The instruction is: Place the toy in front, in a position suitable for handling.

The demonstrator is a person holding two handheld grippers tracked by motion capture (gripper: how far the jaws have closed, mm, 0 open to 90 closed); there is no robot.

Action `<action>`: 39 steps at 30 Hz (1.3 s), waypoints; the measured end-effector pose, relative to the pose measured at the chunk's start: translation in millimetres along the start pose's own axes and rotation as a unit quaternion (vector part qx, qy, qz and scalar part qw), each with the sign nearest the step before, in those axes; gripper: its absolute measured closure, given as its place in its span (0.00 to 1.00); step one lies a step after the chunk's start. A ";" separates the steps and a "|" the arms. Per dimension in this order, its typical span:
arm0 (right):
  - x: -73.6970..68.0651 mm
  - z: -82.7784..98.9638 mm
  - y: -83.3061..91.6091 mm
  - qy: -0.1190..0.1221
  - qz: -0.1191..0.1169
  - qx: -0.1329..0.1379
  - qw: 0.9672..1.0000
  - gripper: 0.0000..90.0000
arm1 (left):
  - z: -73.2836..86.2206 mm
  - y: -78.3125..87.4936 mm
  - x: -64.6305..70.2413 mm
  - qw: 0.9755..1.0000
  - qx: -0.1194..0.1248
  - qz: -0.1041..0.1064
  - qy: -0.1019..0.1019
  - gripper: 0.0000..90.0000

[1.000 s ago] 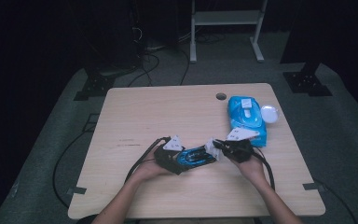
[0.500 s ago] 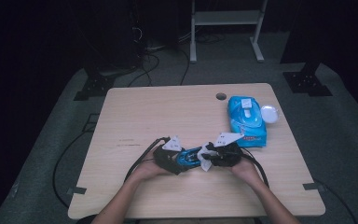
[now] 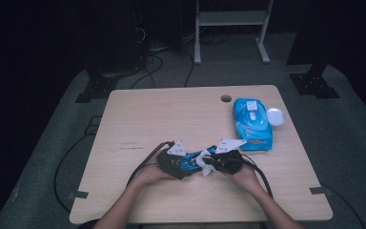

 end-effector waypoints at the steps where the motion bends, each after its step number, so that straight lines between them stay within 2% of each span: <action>1: 0.1 -0.8 0.5 0.008 0.002 -0.006 1.000 0.95 | -0.1 0.0 0.0 1.000 -0.001 -0.001 -0.002 0.28; 3: 5.0 2.0 3.3 0.006 0.007 -0.017 1.000 0.95 | -0.3 -0.1 -0.1 1.000 -0.001 -0.004 -0.005 0.28; 5: 14.8 9.8 9.2 0.002 0.037 -0.034 0.999 0.95 | -0.1 0.0 0.0 1.000 -0.001 -0.003 -0.005 0.28; 6: 19.0 13.9 12.9 -0.003 0.042 -0.035 0.998 0.96 | -0.2 -0.2 0.1 1.000 -0.001 -0.003 -0.005 0.28; 8: 23.5 19.7 17.6 -0.018 0.040 -0.028 0.999 0.96 | -1.0 -0.8 0.4 1.000 0.001 -0.004 -0.007 0.28; 12: 17.4 17.4 12.6 -0.016 0.041 -0.026 0.999 0.96 | -1.1 -0.7 0.7 1.000 0.000 -0.005 -0.006 0.28; 13: 15.0 15.4 10.3 -0.016 0.037 -0.022 0.999 0.96 | -1.0 -0.6 0.8 1.000 -0.001 -0.005 -0.006 0.28; 15: 10.0 11.4 6.2 -0.015 0.009 -0.009 1.000 0.96 | -1.0 -0.6 0.6 1.000 0.000 -0.005 -0.006 0.28; 17: 10.5 10.8 5.8 -0.011 0.006 -0.010 1.000 0.96 | -1.1 -0.7 0.8 1.000 0.000 -0.005 -0.007 0.28; 18: 12.3 11.3 7.1 -0.008 0.009 -0.015 1.000 0.96 | -1.2 -0.7 0.9 1.000 0.000 -0.005 -0.007 0.28; 21: 22.6 17.5 14.4 -0.005 0.045 -0.035 0.998 0.96 | -1.2 -0.9 1.1 1.000 0.001 -0.004 -0.008 0.28; 24: 24.5 21.1 18.4 -0.011 0.049 -0.033 0.998 0.96 | -2.1 -1.7 1.4 1.000 0.003 -0.004 -0.010 0.28; 28: 13.3 13.3 9.9 0.001 0.036 -0.025 0.999 0.96 | -2.0 -1.5 1.4 1.000 0.002 -0.005 -0.010 0.28; 30: 4.5 6.5 4.4 0.002 0.003 -0.012 1.000 0.96 | -1.6 -1.4 1.7 1.000 0.002 -0.003 -0.006 0.28; 32: 2.5 3.1 3.6 0.017 0.010 -0.020 1.000 0.96 | -0.6 -0.6 1.4 1.000 0.001 -0.002 -0.008 0.28; 36: 18.1 12.2 14.0 0.003 0.045 -0.040 0.998 0.96 | 1.5 1.9 0.6 1.000 0.001 -0.003 -0.009 0.25; 39: 23.3 18.2 21.5 -0.017 0.032 -0.026 0.999 0.96 | 2.3 3.0 0.1 1.000 0.001 -0.001 -0.009 0.26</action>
Point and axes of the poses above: each handheld gripper's, and its own axes: y roughly backward along the jaws, z roughly out of its underside, x roughly to its right, the point moved 6 cm from there along -y, roughly forward along the jaws, and after that the axes turned 15 degrees about -x, right-handed, at the moved point
